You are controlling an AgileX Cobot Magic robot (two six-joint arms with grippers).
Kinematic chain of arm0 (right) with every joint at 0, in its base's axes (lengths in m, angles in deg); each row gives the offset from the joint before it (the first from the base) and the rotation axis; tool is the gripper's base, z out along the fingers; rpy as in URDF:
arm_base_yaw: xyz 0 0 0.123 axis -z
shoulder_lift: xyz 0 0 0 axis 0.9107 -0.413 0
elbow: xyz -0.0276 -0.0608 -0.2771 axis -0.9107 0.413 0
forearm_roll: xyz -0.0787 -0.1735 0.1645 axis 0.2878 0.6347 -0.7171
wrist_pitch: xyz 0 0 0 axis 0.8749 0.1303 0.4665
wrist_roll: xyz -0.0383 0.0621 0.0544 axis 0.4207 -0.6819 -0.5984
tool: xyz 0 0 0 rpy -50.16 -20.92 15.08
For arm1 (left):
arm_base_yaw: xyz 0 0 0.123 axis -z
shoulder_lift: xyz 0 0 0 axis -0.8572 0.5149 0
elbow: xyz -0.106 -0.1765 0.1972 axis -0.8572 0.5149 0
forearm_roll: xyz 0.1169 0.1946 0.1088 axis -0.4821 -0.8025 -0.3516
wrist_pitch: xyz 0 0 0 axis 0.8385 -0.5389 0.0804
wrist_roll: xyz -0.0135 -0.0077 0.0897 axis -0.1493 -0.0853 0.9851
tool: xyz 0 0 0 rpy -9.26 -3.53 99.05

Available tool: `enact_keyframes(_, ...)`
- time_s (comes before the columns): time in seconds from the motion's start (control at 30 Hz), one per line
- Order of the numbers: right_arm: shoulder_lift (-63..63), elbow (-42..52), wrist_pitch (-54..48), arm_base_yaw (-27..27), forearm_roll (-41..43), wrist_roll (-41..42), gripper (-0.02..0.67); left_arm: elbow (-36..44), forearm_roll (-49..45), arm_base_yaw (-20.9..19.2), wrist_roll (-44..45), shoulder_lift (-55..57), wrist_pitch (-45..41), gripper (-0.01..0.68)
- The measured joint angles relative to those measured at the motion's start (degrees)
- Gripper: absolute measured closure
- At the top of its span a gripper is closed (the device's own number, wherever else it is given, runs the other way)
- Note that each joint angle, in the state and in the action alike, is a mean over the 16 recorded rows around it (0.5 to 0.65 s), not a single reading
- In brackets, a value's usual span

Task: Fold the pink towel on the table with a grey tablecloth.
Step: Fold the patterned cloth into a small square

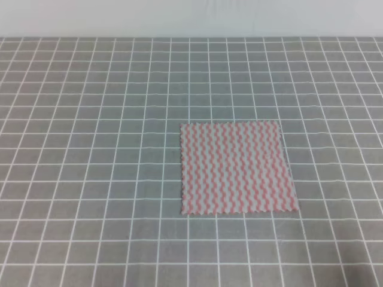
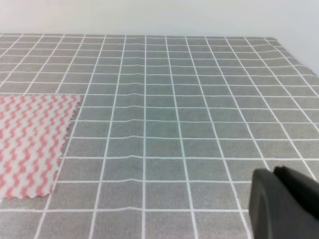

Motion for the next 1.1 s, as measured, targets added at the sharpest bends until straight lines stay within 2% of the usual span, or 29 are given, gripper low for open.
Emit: enact_keyframes(1.1, 0.0, 0.3, 0.2, 0.0, 0.2, 0.0, 0.666, -0.3, -0.1, 0.0, 0.0, 0.5, -0.2, 0.674)
